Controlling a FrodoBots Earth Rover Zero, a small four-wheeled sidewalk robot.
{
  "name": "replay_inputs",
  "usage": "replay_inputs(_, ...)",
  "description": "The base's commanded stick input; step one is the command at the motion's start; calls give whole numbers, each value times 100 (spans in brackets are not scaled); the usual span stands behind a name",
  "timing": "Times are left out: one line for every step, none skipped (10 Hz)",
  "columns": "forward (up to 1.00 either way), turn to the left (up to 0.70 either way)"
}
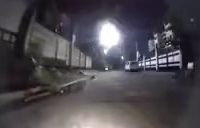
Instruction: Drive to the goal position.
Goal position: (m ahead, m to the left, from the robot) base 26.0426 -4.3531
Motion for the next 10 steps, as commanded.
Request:
replay_inputs(85, 3)
replay_inputs(85, 3)
replay_inputs(85, 3)
replay_inputs(85, 3)
replay_inputs(85, 3)
replay_inputs(85, 3)
replay_inputs(85, 3)
replay_inputs(85, 3)
replay_inputs(85, -1)
replay_inputs(85, -24)
